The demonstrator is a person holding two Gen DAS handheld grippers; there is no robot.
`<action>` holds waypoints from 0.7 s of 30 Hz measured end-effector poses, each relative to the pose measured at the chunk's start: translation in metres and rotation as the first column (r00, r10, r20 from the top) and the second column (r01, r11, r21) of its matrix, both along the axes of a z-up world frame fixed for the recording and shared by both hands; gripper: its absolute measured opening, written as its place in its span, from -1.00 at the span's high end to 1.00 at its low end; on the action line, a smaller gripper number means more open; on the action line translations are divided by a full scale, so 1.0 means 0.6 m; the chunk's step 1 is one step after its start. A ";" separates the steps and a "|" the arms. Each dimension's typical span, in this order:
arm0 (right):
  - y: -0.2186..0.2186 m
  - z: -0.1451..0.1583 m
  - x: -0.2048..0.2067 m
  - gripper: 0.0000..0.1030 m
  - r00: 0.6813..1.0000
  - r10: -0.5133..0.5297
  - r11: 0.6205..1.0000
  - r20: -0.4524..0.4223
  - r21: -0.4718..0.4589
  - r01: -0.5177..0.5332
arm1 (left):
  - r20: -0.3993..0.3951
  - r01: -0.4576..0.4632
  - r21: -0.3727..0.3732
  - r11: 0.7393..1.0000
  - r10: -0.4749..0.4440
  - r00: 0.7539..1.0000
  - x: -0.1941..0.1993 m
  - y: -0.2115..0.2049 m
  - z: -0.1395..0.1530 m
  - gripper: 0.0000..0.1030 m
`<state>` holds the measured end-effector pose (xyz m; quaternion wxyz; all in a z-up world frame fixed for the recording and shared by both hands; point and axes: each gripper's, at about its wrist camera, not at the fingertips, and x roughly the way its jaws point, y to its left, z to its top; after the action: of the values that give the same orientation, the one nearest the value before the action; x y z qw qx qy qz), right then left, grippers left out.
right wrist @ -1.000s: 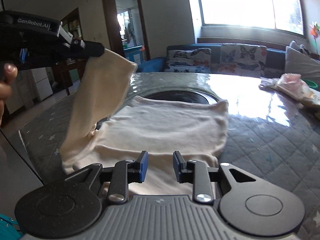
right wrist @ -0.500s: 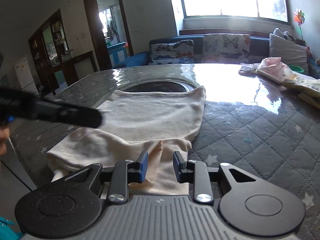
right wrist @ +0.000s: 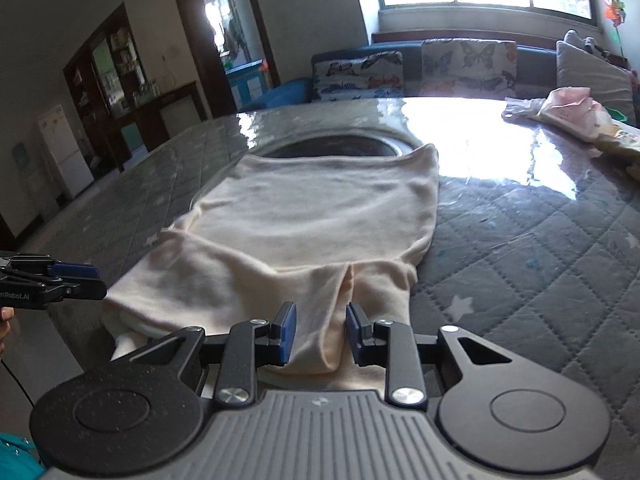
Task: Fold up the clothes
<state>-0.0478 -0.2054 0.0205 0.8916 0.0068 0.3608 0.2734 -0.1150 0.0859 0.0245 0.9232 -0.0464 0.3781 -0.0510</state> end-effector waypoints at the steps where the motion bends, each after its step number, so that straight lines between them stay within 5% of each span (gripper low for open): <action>1: 0.001 -0.001 0.000 0.46 1.000 0.000 1.000 -0.002 -0.002 0.000 | 0.003 0.010 0.005 1.000 -0.010 1.000 0.000 -0.003 -0.003 0.01; 5: 0.005 0.003 -0.002 0.66 1.000 -0.005 1.000 -0.003 -0.015 0.005 | 0.017 0.055 0.028 0.998 -0.056 0.998 0.001 -0.019 -0.015 0.04; 11: 0.010 0.018 -0.013 0.88 0.998 -0.016 0.999 0.059 -0.038 0.018 | 0.030 0.097 0.050 0.994 -0.099 0.995 0.002 -0.037 -0.021 0.75; 16: 0.012 0.023 -0.018 0.85 0.998 -0.003 0.996 0.067 -0.089 0.009 | 0.027 0.115 0.050 0.992 -0.116 0.993 0.001 -0.035 -0.021 0.78; 21: 0.004 0.017 -0.013 0.58 0.997 -0.023 0.995 0.077 -0.094 0.030 | 0.024 0.134 0.067 0.989 -0.136 0.990 -0.003 -0.029 -0.008 0.63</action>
<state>-0.0554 -0.2031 0.0308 0.9076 -0.0412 0.3393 0.2440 -0.1165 0.0687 0.0195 0.9240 0.0103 0.3685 -0.1019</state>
